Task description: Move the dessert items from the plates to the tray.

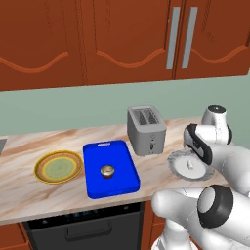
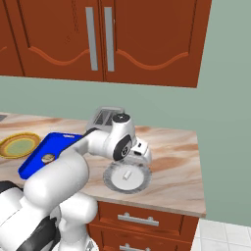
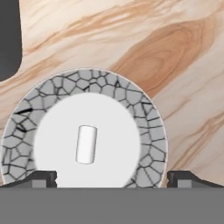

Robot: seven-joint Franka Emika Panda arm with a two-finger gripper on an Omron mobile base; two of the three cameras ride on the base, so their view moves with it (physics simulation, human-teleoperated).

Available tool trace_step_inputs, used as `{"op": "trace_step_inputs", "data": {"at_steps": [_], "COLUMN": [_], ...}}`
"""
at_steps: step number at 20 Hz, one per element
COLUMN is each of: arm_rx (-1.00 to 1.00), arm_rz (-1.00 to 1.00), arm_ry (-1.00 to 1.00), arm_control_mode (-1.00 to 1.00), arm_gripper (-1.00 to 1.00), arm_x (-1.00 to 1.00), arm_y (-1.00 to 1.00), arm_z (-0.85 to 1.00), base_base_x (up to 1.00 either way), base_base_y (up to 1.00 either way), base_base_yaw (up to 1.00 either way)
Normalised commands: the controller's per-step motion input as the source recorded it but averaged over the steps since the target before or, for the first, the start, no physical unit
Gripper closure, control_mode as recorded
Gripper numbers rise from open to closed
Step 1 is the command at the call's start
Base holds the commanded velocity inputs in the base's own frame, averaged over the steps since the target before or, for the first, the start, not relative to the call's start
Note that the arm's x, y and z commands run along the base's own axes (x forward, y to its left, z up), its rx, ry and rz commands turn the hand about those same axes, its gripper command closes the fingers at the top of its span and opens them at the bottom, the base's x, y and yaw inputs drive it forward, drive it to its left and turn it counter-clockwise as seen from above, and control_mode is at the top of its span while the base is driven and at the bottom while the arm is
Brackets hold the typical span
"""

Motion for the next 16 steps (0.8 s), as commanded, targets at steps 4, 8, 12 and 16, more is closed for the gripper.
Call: {"op": "trace_step_inputs", "data": {"at_steps": [4,8,12,16], "arm_rx": [0.06,0.04,0.00,0.00], "arm_rz": [0.00,0.00,0.00,0.00], "arm_ry": [0.01,0.01,0.00,0.00], "arm_control_mode": [-1.00,-1.00,-1.00,-1.00], "arm_gripper": [-1.00,-1.00,-1.00,-1.00], "arm_x": [-0.03,0.00,-0.01,-0.03], "arm_y": [0.07,0.02,0.11,0.18], "arm_z": [-0.15,-0.11,-0.11,-0.11], "base_base_x": [0.00,0.00,0.00,0.00], "base_base_y": [0.00,0.00,0.00,0.00], "base_base_yaw": [0.00,0.00,0.00,0.00]}}
